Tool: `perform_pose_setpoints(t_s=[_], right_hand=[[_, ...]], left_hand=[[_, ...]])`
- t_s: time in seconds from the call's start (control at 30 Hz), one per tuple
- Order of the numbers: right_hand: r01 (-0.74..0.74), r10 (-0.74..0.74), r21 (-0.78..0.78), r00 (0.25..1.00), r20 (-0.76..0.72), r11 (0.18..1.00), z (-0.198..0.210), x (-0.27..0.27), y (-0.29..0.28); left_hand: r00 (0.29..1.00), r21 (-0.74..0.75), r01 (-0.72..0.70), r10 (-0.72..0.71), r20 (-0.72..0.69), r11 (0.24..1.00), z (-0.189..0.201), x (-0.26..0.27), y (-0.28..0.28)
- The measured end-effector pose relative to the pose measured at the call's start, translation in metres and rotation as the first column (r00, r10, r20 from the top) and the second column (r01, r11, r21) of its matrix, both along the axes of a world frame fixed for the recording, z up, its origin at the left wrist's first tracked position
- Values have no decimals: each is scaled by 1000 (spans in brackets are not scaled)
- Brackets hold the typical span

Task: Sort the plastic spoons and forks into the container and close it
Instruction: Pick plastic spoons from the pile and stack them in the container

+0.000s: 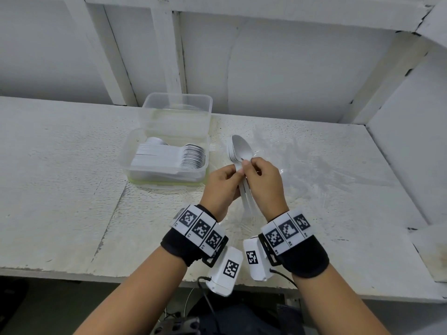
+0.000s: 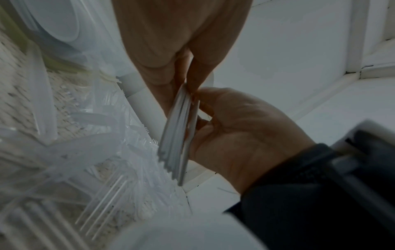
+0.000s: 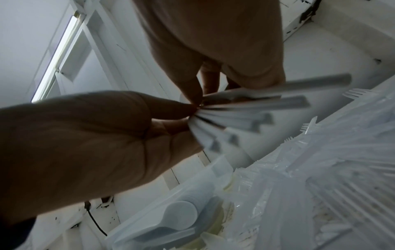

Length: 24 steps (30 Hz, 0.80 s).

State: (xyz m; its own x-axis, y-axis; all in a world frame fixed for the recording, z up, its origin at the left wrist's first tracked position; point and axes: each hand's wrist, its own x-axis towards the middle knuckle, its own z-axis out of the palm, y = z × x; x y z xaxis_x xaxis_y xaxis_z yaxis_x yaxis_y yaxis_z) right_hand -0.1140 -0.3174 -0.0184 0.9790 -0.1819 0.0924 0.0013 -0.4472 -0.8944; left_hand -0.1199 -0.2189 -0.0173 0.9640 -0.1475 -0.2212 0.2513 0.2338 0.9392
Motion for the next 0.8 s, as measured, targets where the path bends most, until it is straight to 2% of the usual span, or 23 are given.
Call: perform_pose_setpoints(t_s=[0.07, 0.3, 0.4, 0.47, 0.6, 0.7, 0.8], right_hand=[[2, 0, -66, 1000, 18, 998, 1, 1, 1], [-60, 58, -158, 998, -15, 986, 12, 0, -2], [13, -13, -1, 1000, 11, 1000, 15, -4, -6], [28, -29, 23, 999, 44, 999, 16, -6, -4], [17, -12, -53, 997, 79, 998, 11, -6, 5], [60, -38, -188, 992, 120, 980, 5, -6, 9], [87, -53, -228, 987, 149, 970, 4, -5, 8]], left_hand=[[1000, 3, 7, -7, -10, 1000, -1, 1, 1], [999, -8, 36, -36, -29, 999, 1, 1, 6], [999, -23, 9, -10, -46, 1000, 2, 2, 8], [999, -29, 0, -1, -53, 1000, 2, 4, 9], [999, -36, 35, -36, -36, 999, 5, 2, 7], [999, -53, 45, -46, -17, 998, 10, -1, 6], [999, -35, 40, -41, -33, 999, 10, -1, 7]])
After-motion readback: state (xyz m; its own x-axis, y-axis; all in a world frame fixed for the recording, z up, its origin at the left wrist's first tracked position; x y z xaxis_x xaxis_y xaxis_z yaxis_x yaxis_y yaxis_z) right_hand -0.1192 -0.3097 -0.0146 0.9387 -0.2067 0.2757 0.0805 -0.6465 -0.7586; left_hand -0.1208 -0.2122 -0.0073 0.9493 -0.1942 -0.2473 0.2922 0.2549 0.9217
